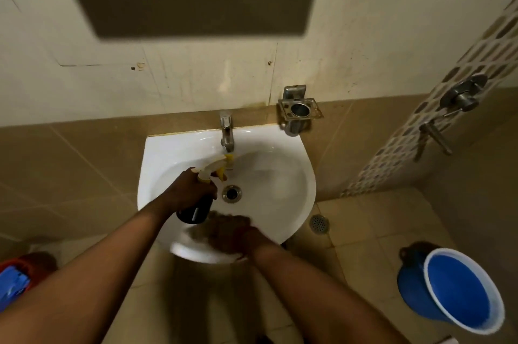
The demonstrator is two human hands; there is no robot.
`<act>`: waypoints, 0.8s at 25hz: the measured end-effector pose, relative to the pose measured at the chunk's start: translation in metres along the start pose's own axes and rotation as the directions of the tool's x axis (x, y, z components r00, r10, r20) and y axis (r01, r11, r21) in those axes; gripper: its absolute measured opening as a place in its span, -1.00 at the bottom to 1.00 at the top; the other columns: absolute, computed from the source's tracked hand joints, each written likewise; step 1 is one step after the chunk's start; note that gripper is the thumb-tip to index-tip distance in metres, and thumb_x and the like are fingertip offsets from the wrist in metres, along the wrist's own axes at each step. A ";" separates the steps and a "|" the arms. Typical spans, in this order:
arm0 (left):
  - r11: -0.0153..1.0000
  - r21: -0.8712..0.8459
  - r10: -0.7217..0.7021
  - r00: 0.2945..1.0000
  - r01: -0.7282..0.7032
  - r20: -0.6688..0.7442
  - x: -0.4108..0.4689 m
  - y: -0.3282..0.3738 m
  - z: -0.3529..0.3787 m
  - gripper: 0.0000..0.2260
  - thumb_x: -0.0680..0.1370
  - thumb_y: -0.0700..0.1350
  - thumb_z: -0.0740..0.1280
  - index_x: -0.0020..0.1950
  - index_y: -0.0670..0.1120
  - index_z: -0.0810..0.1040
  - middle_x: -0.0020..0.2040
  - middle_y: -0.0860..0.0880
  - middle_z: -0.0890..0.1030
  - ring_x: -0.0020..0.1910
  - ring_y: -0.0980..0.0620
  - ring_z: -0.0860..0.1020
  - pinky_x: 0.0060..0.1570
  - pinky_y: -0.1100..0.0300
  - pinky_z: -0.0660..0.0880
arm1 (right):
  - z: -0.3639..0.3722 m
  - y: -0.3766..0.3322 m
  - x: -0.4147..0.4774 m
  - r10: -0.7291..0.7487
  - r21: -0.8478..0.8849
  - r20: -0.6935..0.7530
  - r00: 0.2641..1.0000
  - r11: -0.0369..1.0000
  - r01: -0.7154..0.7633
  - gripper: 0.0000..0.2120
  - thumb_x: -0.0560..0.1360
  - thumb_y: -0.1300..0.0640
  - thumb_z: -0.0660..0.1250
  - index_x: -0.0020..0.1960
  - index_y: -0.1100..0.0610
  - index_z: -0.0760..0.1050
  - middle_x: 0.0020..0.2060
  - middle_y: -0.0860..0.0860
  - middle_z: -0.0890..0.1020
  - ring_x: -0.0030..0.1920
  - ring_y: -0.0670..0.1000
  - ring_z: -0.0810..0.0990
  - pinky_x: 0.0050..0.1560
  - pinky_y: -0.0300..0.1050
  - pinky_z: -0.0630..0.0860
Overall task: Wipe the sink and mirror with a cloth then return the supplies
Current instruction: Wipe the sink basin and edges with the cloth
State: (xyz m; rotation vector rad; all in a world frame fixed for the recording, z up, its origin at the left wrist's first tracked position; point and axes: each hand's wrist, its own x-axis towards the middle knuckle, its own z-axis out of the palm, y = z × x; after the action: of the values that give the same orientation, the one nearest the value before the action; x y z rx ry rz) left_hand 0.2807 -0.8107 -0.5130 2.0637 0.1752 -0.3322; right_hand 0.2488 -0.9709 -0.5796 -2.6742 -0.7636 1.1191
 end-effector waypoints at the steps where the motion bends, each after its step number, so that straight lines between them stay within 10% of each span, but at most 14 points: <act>1: 1.000 -0.007 -0.003 1.000 0.003 0.007 0.006 0.003 0.001 -0.68 0.19 -0.04 0.47 -0.08 -0.01 0.72 0.03 -0.04 0.74 -0.01 -0.15 0.69 0.14 -0.17 0.60 | -0.001 0.040 0.017 0.048 -0.087 -0.032 0.998 0.995 -0.050 0.02 0.24 -0.66 -0.25 0.58 -0.18 0.02 0.60 -0.01 0.10 0.59 0.14 0.12 0.50 0.36 -0.06; 7: 0.999 -0.032 -0.009 0.999 0.010 0.033 0.026 0.015 0.034 -0.70 0.30 -0.16 0.44 -0.02 0.10 0.68 0.06 0.01 0.73 0.01 -0.14 0.69 0.14 -0.18 0.60 | -0.084 0.209 0.012 0.242 -0.073 -0.607 0.757 0.932 -0.356 -0.30 0.60 -0.19 0.11 0.63 0.08 0.01 0.59 0.11 0.13 0.60 0.22 0.03 0.58 0.26 -0.12; 10: 0.998 -0.042 -0.046 0.999 0.046 0.011 0.031 0.021 0.046 -0.75 0.30 -0.15 0.42 -0.10 0.14 0.68 0.03 0.01 0.73 -0.02 -0.16 0.68 0.11 -0.14 0.59 | -0.074 0.208 0.003 0.415 0.593 -0.541 0.732 0.805 -0.018 -0.54 0.68 0.25 0.11 0.50 0.44 0.14 0.45 0.38 0.30 0.38 0.27 0.41 0.53 0.16 0.23; 12: 0.996 -0.060 -0.062 0.998 0.060 -0.029 0.033 0.026 0.056 -0.77 0.28 -0.13 0.41 -0.14 0.14 0.68 0.00 -0.01 0.74 -0.01 -0.12 0.68 0.08 -0.08 0.59 | -0.066 0.220 0.002 0.424 0.758 -0.468 0.775 0.643 0.106 -0.72 0.64 0.28 0.22 0.32 0.34 0.41 0.23 0.23 0.51 0.14 0.08 0.56 0.45 0.00 0.40; 14: 0.993 -0.092 -0.076 0.994 0.069 -0.077 0.037 0.032 0.068 -0.78 0.25 -0.11 0.40 -0.15 0.08 0.68 -0.02 -0.02 0.73 -0.05 -0.09 0.67 0.01 -0.02 0.59 | -0.065 0.233 0.009 0.415 0.718 -0.469 0.779 0.693 0.063 -0.52 0.55 -0.06 0.38 0.40 0.03 0.35 0.40 0.07 0.41 0.33 0.14 0.49 0.45 0.14 0.38; 17: 0.987 -0.142 -0.094 0.982 0.071 -0.165 0.046 0.037 0.081 -0.81 0.24 -0.10 0.37 -0.17 0.04 0.64 -0.09 0.04 0.71 -0.11 -0.03 0.64 -0.10 0.13 0.51 | -0.052 0.239 0.032 0.379 0.381 -0.596 0.708 0.910 -0.165 -0.22 0.59 -0.06 0.26 0.63 0.19 -0.04 0.59 0.17 0.09 0.53 0.23 0.23 0.49 0.19 0.29; 20: 0.979 -0.188 -0.129 0.955 0.079 -0.267 0.047 0.027 0.082 -0.81 0.38 -0.19 0.42 -0.17 0.11 0.65 -0.20 0.12 0.71 -0.17 0.03 0.64 -0.20 0.26 0.51 | -0.064 0.232 0.047 0.223 0.095 -0.754 0.618 0.968 -0.234 -0.26 0.56 -0.07 0.26 0.61 0.17 0.05 0.56 0.22 0.19 0.52 0.30 0.24 0.46 0.26 0.29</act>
State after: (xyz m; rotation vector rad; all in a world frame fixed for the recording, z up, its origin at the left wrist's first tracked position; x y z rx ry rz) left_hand 0.3197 -0.8960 -0.5427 1.9223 0.4701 -0.0838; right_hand 0.4138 -1.1423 -0.6372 -2.8923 -0.2572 -0.0862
